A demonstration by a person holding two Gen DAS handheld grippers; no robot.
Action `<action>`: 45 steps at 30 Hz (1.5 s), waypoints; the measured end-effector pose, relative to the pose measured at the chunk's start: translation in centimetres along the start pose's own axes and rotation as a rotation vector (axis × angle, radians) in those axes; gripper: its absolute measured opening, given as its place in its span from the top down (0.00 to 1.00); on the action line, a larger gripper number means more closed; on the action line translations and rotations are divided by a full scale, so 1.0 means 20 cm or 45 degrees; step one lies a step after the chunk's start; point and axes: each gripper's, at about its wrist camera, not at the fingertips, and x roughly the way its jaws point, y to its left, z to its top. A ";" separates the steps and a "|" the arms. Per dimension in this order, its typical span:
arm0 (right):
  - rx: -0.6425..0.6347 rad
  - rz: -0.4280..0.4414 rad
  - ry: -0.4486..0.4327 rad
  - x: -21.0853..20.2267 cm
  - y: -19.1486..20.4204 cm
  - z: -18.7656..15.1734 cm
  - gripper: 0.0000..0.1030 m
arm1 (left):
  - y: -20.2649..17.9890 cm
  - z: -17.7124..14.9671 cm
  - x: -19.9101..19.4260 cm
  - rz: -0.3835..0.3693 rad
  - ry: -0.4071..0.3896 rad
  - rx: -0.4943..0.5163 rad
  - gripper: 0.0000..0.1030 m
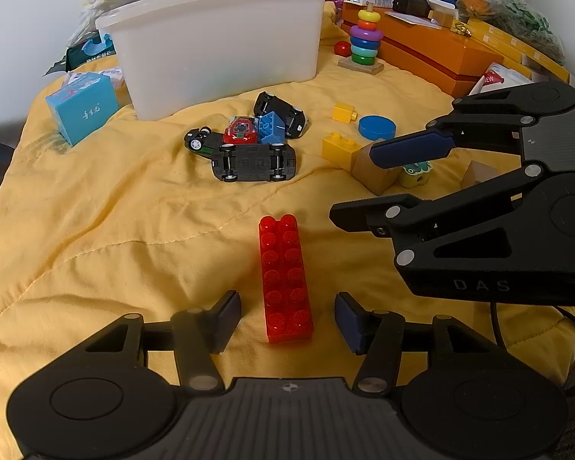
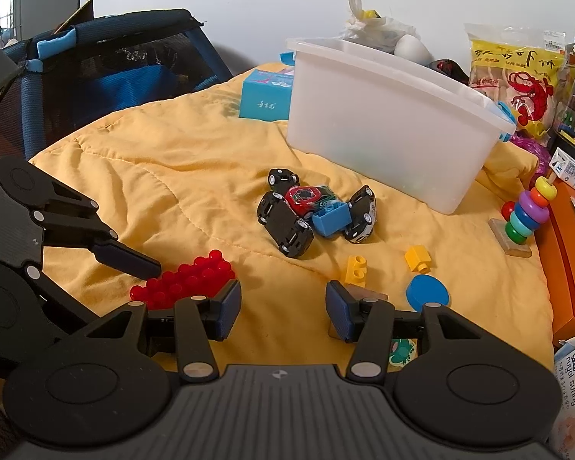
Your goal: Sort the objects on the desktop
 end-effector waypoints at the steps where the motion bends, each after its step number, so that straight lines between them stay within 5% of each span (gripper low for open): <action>1: -0.001 0.001 0.000 0.00 0.00 0.00 0.49 | 0.00 0.00 0.00 0.001 0.000 0.001 0.43; 17: -0.116 0.001 0.016 0.05 0.05 0.04 0.51 | 0.02 -0.01 -0.01 0.021 -0.018 -0.016 0.43; 23: 0.004 0.007 0.023 0.15 -0.05 0.14 0.55 | 0.01 0.00 -0.01 0.016 -0.048 -0.002 0.43; 27: 0.200 0.129 0.093 0.30 -0.17 0.21 0.55 | 0.02 0.03 0.01 -0.006 -0.032 -0.027 0.64; 30: 0.224 0.213 0.148 0.38 -0.18 0.20 0.83 | 0.03 0.04 0.03 -0.018 -0.024 -0.032 0.74; 31: 0.221 0.193 0.136 0.37 -0.17 0.19 0.83 | 0.04 0.04 0.02 -0.021 -0.022 -0.034 0.74; 35: 0.145 0.138 0.076 0.25 -0.12 0.13 0.84 | 0.06 0.02 0.00 -0.029 -0.015 -0.049 0.74; 40: -0.143 -0.091 -0.013 0.14 0.02 0.05 0.84 | 0.06 0.01 -0.01 0.017 -0.013 -0.041 0.74; 45: -0.251 0.013 0.012 0.11 0.10 -0.01 0.71 | 0.07 0.01 -0.02 0.048 -0.014 -0.041 0.74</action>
